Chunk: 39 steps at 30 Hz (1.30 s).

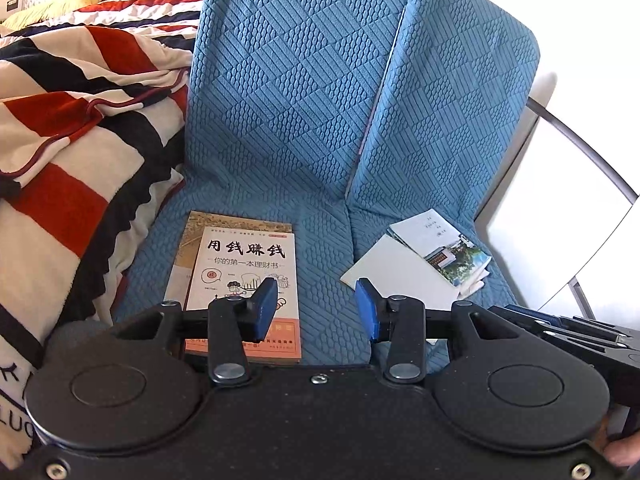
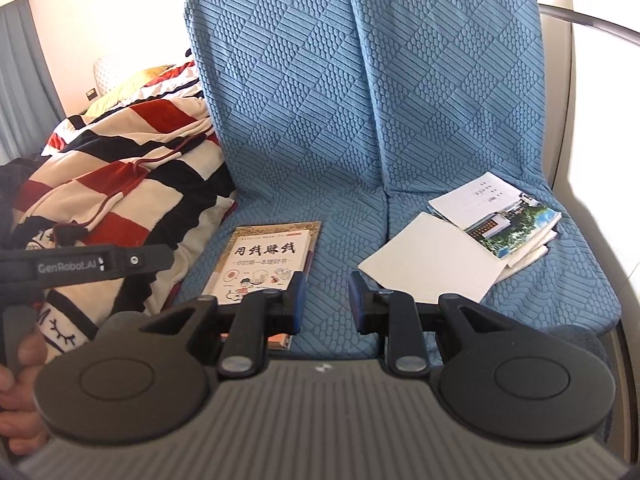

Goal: Organize objects
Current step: 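Withdraw both tools up and away from the book stack, then move both tools toward the pile of white booklets with photo cover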

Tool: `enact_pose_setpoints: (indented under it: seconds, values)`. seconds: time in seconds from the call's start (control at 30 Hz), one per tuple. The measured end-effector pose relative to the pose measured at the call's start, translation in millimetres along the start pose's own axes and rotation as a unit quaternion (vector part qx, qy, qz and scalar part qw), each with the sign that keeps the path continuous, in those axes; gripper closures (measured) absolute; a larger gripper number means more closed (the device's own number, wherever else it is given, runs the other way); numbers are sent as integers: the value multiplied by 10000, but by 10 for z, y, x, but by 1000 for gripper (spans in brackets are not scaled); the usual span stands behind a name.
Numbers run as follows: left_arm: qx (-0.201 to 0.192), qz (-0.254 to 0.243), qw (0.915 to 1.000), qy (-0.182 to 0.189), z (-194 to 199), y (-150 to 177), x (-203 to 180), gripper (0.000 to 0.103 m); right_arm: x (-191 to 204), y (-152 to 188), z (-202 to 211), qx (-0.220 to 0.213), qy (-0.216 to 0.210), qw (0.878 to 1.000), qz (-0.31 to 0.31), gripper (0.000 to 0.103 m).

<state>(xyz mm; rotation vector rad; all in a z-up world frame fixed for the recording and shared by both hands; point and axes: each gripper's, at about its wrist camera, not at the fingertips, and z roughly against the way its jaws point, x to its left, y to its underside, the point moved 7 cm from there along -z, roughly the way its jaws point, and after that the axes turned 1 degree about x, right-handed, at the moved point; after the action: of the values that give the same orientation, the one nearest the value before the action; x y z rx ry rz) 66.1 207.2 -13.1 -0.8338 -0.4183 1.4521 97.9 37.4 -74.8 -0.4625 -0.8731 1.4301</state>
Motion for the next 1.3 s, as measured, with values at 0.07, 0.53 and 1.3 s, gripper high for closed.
enact_pose_setpoints:
  seconds: [0.07, 0.53, 1.3]
  values:
    - [-14, -17, 10000, -17, -1, -1, -21, 62, -31, 5, 12, 0, 35, 10000, 9, 76]
    - [26, -200, 9998, 52, -79, 15, -293, 61, -343, 14, 89, -120, 254, 9994, -186, 76]
    - [114, -708, 9968, 360, -428, -35, -1175, 29, -1173, 29, 223, -503, 1185, 9907, -431, 38]
